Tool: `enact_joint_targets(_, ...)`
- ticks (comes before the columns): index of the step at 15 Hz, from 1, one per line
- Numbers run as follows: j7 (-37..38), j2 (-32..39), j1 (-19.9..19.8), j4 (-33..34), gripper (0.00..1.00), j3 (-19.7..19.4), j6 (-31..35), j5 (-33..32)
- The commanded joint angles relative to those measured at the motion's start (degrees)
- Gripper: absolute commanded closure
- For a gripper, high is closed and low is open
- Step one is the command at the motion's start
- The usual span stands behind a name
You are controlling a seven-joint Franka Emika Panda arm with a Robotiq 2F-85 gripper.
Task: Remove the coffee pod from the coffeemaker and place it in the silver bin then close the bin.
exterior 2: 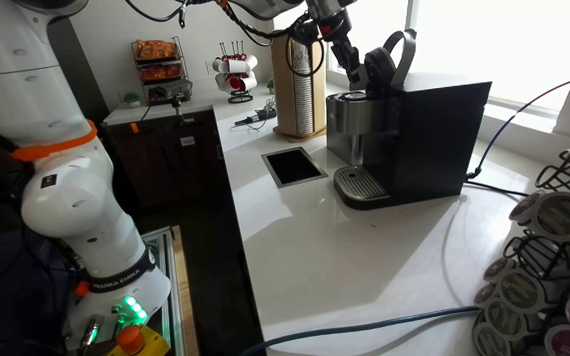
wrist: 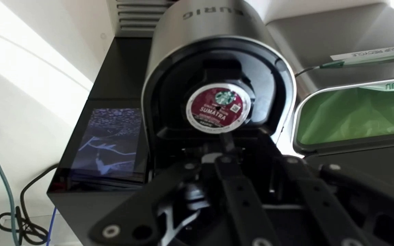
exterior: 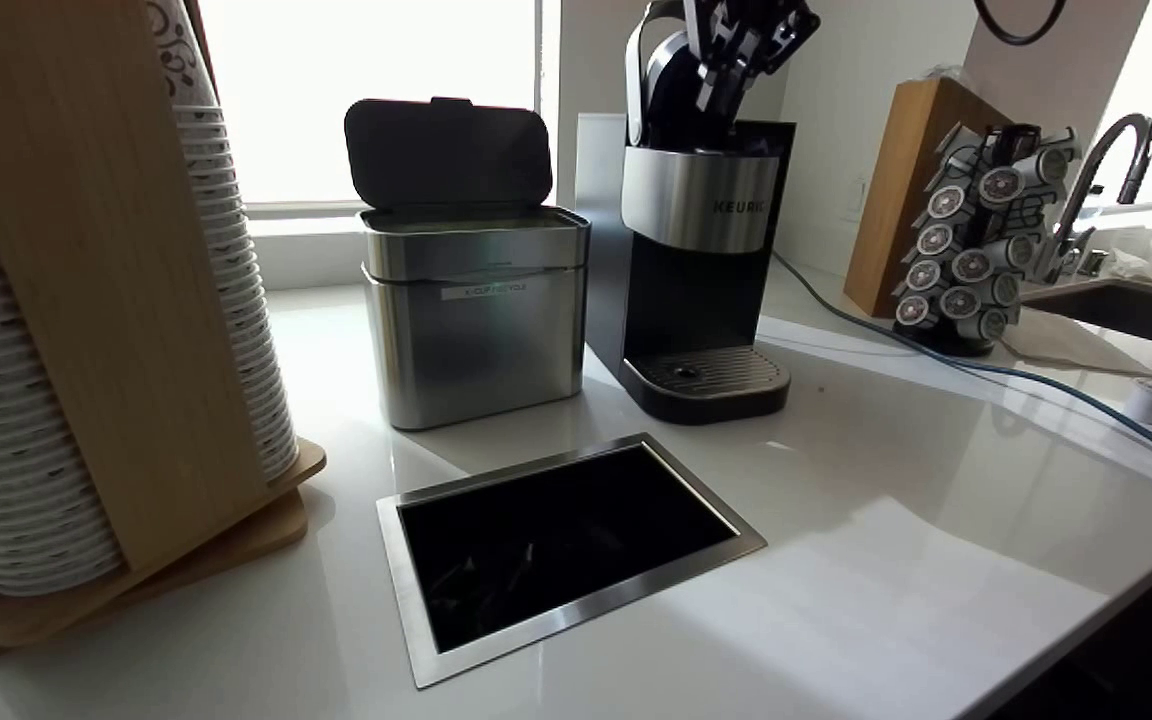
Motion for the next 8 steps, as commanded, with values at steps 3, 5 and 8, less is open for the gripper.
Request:
enact_joint_targets(3, 0.65, -1.08, 0.09, -2.33, 0.29, 0.13, -1.85, 3.07)
enact_joint_targets(5, 1.76, -2.55, 0.1, -3.81, 0.23, 0.18, -2.2, 2.64)
enact_joint_targets(8, 3.69, -4.14, -0.14, -5.83, 0.18, 0.19, -2.91, 2.49)
